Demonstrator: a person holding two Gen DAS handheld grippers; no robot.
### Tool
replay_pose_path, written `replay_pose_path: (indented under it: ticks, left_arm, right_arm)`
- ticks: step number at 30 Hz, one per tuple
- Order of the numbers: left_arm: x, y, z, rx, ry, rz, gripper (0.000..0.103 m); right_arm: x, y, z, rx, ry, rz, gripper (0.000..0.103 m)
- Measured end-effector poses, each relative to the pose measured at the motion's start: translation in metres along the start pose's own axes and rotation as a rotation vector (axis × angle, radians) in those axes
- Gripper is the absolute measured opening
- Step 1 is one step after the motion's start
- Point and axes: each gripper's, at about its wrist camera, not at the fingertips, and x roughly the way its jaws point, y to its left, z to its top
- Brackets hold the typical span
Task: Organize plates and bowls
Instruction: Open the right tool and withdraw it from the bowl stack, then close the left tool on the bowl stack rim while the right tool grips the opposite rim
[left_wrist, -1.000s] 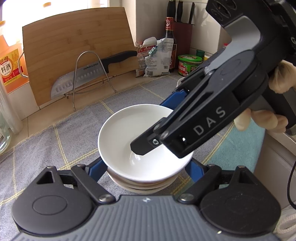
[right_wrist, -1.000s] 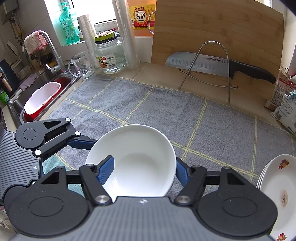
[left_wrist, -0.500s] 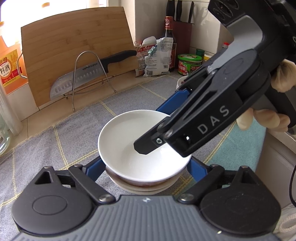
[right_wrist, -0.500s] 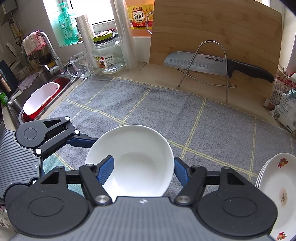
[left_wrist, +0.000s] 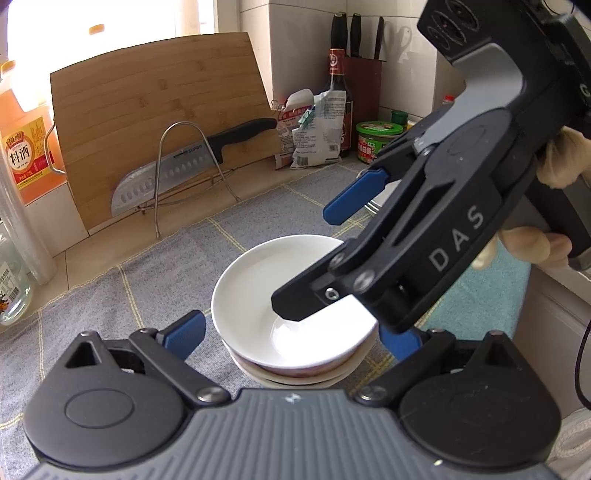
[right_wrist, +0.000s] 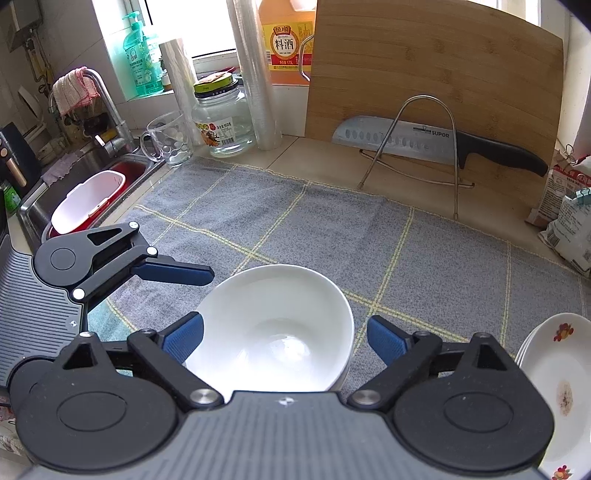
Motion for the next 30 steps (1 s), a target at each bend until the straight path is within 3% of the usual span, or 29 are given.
replay_pose_path:
  ticks: [6,17,22,30]
  left_arm:
    - [-0.015,0.012,-0.009,-0.006,-0.033,0.017,0.101]
    - [-0.024,0.035,-0.038,0.0,0.033,-0.045,0.102]
    - [-0.009,0.039,-0.051,0.011,0.075,-0.094,0.102]
    - [0.024,0.026,-0.059,0.016,0.15,-0.079,0.101]
  right_arm:
    - [-0.014,-0.003,-0.002,0.001,-0.057,-0.016,0.103]
    - [-0.029,0.01,-0.025,0.03,-0.06,-0.09,0.103]
    - [-0.034,0.024,-0.043,0.078,-0.065,-0.148,0.103]
    - [-0.022,0.024,-0.081,0.063,0.005,-0.194,0.103]
